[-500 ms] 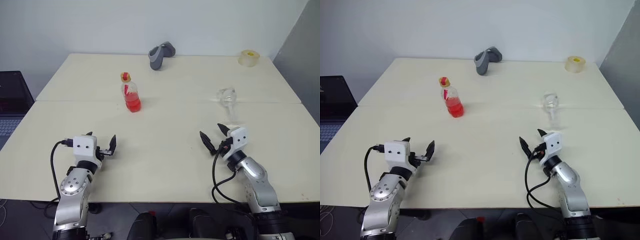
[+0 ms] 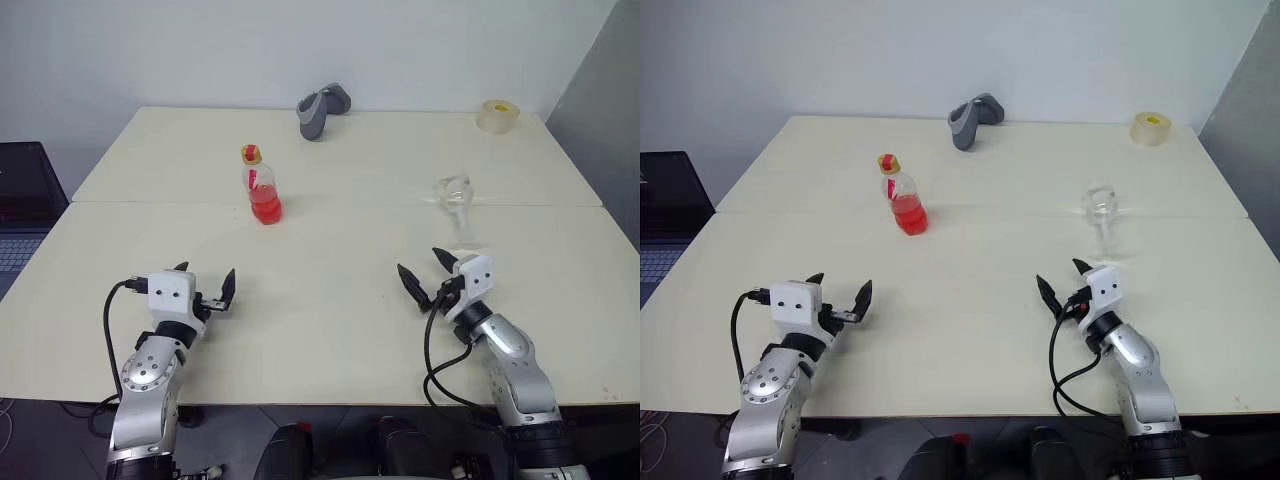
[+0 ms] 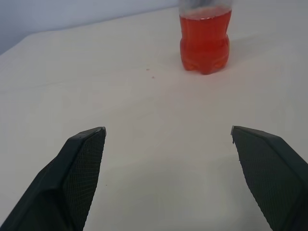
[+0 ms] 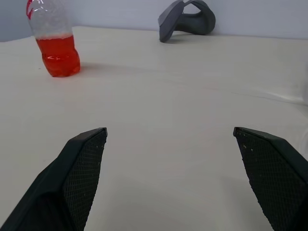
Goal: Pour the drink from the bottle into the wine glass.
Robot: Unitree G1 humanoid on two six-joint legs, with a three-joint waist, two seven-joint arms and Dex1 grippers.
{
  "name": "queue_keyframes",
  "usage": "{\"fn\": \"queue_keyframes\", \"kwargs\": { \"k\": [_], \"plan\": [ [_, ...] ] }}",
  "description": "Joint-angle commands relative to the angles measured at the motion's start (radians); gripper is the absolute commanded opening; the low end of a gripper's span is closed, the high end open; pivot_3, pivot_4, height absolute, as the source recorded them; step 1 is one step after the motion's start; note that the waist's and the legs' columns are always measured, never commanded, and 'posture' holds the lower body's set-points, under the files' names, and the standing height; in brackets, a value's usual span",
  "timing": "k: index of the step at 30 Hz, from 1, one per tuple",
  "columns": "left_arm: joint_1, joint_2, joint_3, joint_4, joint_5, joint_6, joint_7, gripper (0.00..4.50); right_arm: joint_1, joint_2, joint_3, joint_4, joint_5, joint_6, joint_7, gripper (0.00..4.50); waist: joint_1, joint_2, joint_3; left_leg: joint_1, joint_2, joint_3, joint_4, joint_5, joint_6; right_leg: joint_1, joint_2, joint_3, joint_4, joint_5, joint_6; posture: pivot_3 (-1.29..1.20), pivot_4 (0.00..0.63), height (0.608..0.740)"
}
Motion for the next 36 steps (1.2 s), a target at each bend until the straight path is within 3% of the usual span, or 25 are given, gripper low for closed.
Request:
{"fn": "queue_keyframes", "kwargs": {
  "k": [1, 19, 29, 36],
  "plan": [
    [-0.008, 0.0, 0.0, -0.034, -0.026, -0.022, -0.021, 4.48, 0.002, -0.022, 0.022, -0.069, 0.011, -0.015, 0.046, 4.5, 0.0, 0.0, 0.0, 0.0, 0.0, 0.0, 0.0, 0.0, 0.0, 0.0, 0.0, 0.0, 0.0, 0.0, 0.0, 0.0, 0.15, 0.74],
    [-0.08, 0.014, -0.003, 0.03, -0.002, -0.047, -0.004, 4.48, -0.046, -0.043, 0.076, -0.147, 0.033, 0.096, 0.105, 4.5, 0.0, 0.0, 0.0, 0.0, 0.0, 0.0, 0.0, 0.0, 0.0, 0.0, 0.0, 0.0, 0.0, 0.0, 0.0, 0.0, 0.15, 0.74],
    [-0.361, 0.001, -0.083, 0.301, 0.051, 0.0, 0.011, 4.48, -0.139, -0.058, 0.125, -0.179, 0.044, 0.227, 0.13, 4.5, 0.002, 0.0, 0.0, -0.002, -0.001, -0.001, 0.002, 0.0, 0.0, 0.0, 0.0, -0.001, 0.0, 0.0, 0.0, 0.0, 0.15, 0.74],
    [-0.596, -0.002, -0.116, 0.607, 0.063, -0.097, -0.022, 4.48, -0.253, -0.041, 0.075, -0.275, 0.21, 0.438, 0.12, 4.5, 0.001, -0.001, 0.0, -0.004, -0.001, -0.003, 0.002, 0.0, 0.0, -0.002, 0.0, -0.002, 0.001, 0.0, 0.0, 0.0, 0.15, 0.74]
  ]
}}
